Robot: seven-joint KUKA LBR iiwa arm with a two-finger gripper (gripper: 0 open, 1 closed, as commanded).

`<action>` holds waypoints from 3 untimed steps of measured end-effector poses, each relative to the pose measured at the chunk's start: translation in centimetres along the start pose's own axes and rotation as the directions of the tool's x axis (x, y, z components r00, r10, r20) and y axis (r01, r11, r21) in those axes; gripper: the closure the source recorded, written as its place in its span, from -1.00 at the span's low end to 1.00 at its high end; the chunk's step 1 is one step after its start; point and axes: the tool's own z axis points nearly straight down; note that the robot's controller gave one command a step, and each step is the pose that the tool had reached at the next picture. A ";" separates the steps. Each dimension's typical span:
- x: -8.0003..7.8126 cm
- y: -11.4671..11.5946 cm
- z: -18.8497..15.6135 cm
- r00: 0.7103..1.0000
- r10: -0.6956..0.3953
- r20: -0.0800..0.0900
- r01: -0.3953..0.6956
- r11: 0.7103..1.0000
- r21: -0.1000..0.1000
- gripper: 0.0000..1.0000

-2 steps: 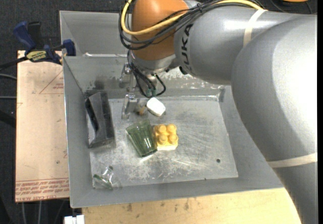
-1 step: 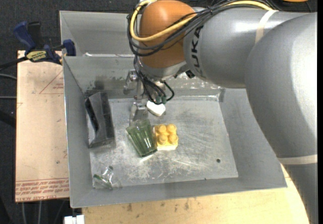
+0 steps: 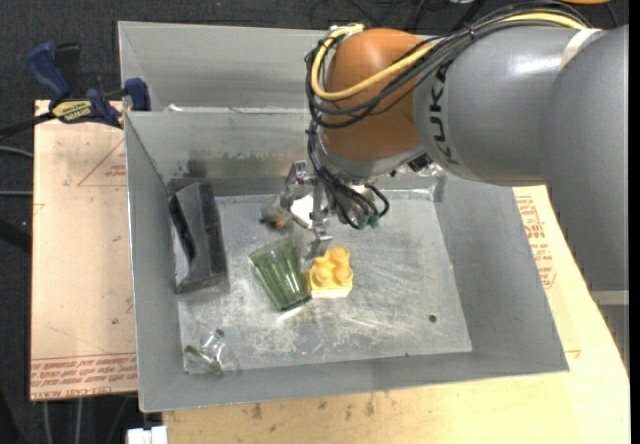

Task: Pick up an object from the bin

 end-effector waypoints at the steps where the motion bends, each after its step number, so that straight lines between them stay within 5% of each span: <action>1: 1.4 -3.1 1.7 0.995 -0.103 -0.001 0.103 0.995 0.001 -1.00; 2: 4.9 -3.4 2.8 0.999 0.045 -0.001 -0.045 0.999 0.001 -1.00; 3: 6.6 -3.7 3.0 0.972 0.234 -0.004 -0.234 0.972 0.001 -1.00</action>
Offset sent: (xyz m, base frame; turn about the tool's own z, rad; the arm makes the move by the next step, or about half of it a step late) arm -0.0819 -0.0467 -0.0399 0.2410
